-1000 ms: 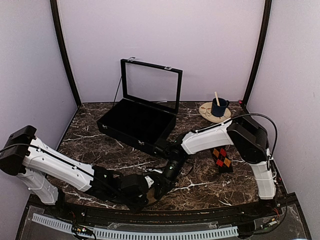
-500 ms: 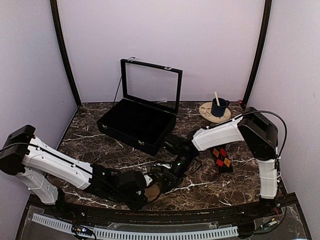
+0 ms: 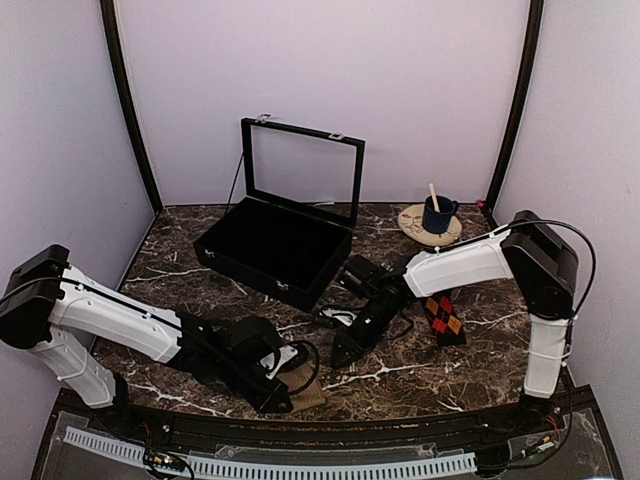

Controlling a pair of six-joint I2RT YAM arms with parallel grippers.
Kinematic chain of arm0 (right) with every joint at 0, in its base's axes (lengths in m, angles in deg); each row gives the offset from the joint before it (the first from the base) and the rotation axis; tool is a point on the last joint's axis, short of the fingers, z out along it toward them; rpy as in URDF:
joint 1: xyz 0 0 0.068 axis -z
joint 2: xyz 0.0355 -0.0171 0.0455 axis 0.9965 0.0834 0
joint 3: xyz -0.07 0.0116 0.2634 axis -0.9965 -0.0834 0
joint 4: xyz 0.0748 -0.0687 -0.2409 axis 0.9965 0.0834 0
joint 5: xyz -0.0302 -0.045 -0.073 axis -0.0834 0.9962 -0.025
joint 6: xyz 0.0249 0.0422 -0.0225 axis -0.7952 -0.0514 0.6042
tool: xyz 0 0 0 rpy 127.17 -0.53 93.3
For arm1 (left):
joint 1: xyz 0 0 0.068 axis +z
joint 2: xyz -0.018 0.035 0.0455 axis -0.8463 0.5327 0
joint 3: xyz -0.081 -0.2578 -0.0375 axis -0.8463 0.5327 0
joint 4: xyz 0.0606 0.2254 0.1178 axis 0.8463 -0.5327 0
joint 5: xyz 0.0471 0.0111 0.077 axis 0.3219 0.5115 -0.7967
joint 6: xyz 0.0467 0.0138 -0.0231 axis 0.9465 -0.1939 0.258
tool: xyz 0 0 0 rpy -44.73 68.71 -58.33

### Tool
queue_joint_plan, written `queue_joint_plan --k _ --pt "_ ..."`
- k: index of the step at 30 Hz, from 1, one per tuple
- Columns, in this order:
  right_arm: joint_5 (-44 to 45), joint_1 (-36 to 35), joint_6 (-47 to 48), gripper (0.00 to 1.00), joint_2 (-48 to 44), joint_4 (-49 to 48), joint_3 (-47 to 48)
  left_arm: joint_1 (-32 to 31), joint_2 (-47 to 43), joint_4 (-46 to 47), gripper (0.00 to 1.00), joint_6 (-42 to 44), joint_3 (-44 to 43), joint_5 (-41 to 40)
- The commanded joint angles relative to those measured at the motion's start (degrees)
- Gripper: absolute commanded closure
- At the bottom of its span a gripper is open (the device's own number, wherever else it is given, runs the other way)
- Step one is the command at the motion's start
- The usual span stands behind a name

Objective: Roll the socks
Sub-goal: Roll the sock at the center of the board.

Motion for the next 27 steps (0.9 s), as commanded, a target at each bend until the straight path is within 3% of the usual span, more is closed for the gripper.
queue_joint_plan --k 1,10,16,27 --pt "8.8 0.3 -0.6 0.77 -5.7 -5.5 -3.4 2.4 1.7 -6.8 1.0 1.7 3.4 9.4" --pt "19.1 -1.6 0.1 0.77 -16.0 -14.2 -13.3 9.8 4.6 -6.7 1.0 4.9 3.3 20.2" --pt "28.0 -8.3 4.4 0.77 -20.8 -16.4 -16.0 13.8 8.4 -9.1 1.0 9.0 1.1 25.0" --pt "36.5 -19.9 9.4 0.78 -25.5 -18.6 -18.0 18.5 13.1 -15.2 1.0 16.2 -3.8 26.5"
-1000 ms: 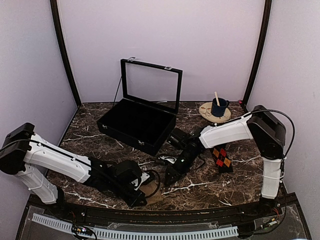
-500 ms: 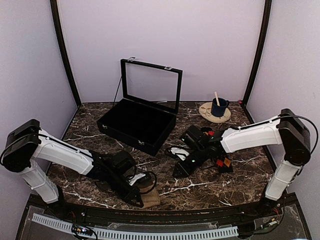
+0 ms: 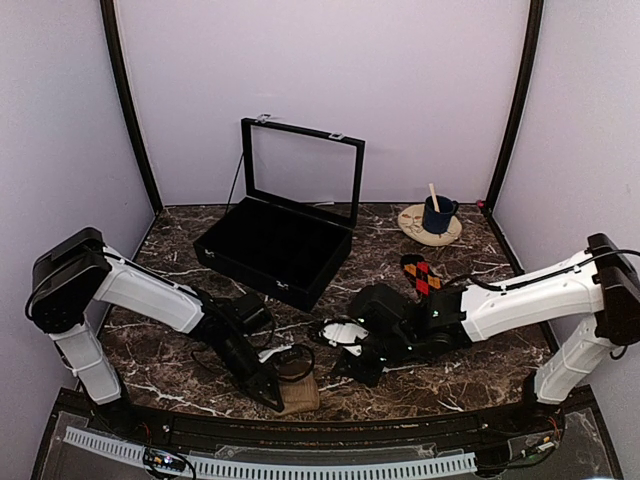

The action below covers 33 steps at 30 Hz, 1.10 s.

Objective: Roll the socks
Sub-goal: Roll the sock at the center of the board.

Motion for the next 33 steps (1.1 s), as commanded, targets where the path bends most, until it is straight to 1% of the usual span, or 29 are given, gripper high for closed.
queue_joint_plan --k 1,2,9,14,24,33 --pt "5.1 -4.3 2.7 0.77 -2.3 -2.9 -0.4 1.6 2.7 -7.9 1.0 4.6 -0.2 -4.6" --pt "5.7 -5.3 2.9 0.77 -2.2 -2.8 -0.2 1.8 3.0 -8.1 1.0 4.9 -0.5 -2.9" --pt "7.8 -11.1 4.8 0.74 0.9 -1.1 3.1 2.3 4.3 -9.4 1.0 6.9 -2.1 -1.9" --pt "8.5 -13.5 6.3 0.72 5.8 0.3 6.7 2.3 4.6 -9.9 1.0 7.7 -3.0 -0.3" --pt "9.7 -15.0 9.2 0.69 13.1 2.3 13.1 2.3 5.5 -11.3 1.0 9.7 -4.0 1.1" --pt "10.3 -15.0 10.1 0.68 16.2 2.8 15.2 2.3 7.3 -13.3 1.0 12.1 -6.0 1.7"
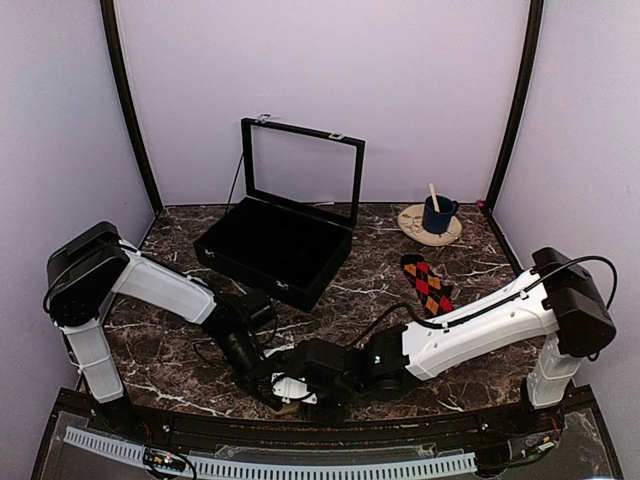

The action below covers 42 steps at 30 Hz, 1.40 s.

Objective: Roll the socks
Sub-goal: Roll the sock at the center of the board.

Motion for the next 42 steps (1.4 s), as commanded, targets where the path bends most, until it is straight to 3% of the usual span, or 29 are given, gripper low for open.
queue_joint_plan --k 1,16,26,34,42 --pt "1.1 -0.6 1.1 0.68 1.3 -0.2 1.9 0.2 2.1 -4.0 1.0 2.6 -0.8 -2.6" --pt "-1.0 -0.6 1.3 0.72 4.1 -0.3 1.0 0.9 3.4 -6.4 1.0 4.8 -3.6 -2.8" --pt "-1.8 0.3 -0.8 0.96 4.7 -0.9 -1.7 1.5 2.4 -6.1 1.0 3.5 -3.7 -4.0" --pt "-5.4 2.4 -4.5 1.0 3.4 -2.2 -5.0 3.1 -2.5 -2.5 0.81 -0.7 -2.1 -8.1" --pt "-9.6 4.9 -7.9 1.0 2.8 -2.9 -6.8 5.1 -10.2 1.6 0.72 -4.9 1.2 -12.6"
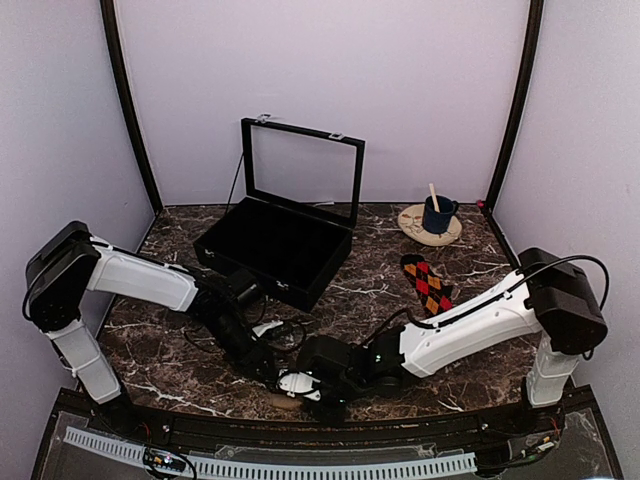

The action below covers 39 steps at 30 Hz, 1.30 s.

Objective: Roll the socks
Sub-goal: Roll the sock at the center of the board.

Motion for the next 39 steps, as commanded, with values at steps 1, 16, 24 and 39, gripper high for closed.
queue_joint_plan --k 1,16,24,39 --pt "-3.4 2.1 -3.5 1.0 0.3 3.8 -3.0 0.9 -5.7 3.1 0.71 -3.3 2.5 -4.1" --pt "-20.6 11.0 -12.5 1.0 1.2 3.1 -3.9 0.1 -23.5 13.2 0.7 -8.4 11.6 -16.1" --pt "-31.3 15.5 -15.2 1.0 2.9 4.8 -2.9 -8.3 -24.7 13.7 0.69 -5.6 11.6 -24.2" --pt "-44.8 21.3 -19.2 1.0 4.6 4.6 -3.6 -19.4 -19.1 12.0 0.66 3.2 5.5 -34.0"
